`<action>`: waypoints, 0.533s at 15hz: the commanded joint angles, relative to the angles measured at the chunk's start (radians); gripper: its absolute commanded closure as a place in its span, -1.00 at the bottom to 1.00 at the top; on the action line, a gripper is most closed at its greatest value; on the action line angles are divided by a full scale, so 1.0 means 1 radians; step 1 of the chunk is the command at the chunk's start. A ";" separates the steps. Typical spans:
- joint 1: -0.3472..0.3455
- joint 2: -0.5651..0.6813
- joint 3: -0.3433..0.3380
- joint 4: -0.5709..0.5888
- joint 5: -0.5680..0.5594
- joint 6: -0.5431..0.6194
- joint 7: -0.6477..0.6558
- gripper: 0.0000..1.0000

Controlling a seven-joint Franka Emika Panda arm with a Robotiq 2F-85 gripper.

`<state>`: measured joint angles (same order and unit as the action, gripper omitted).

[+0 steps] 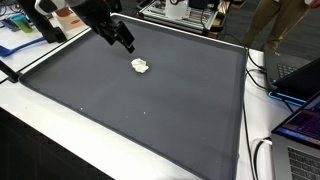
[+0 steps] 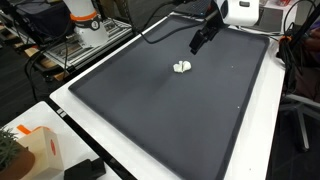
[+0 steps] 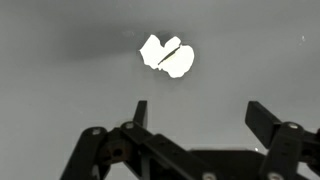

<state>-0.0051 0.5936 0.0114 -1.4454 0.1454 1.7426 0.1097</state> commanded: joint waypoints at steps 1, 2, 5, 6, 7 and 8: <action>0.010 0.019 -0.004 0.022 -0.006 -0.041 0.019 -1.00; 0.013 0.020 -0.001 0.019 -0.007 -0.053 0.019 -1.00; 0.026 -0.018 0.003 -0.055 -0.007 -0.012 0.011 -1.00; 0.034 -0.047 0.003 -0.111 -0.013 0.028 0.005 -1.00; 0.041 -0.074 0.004 -0.162 -0.014 0.066 0.003 -1.00; 0.047 -0.108 0.004 -0.227 -0.016 0.118 0.001 -1.00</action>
<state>0.0236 0.5884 0.0152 -1.4881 0.1435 1.7446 0.1133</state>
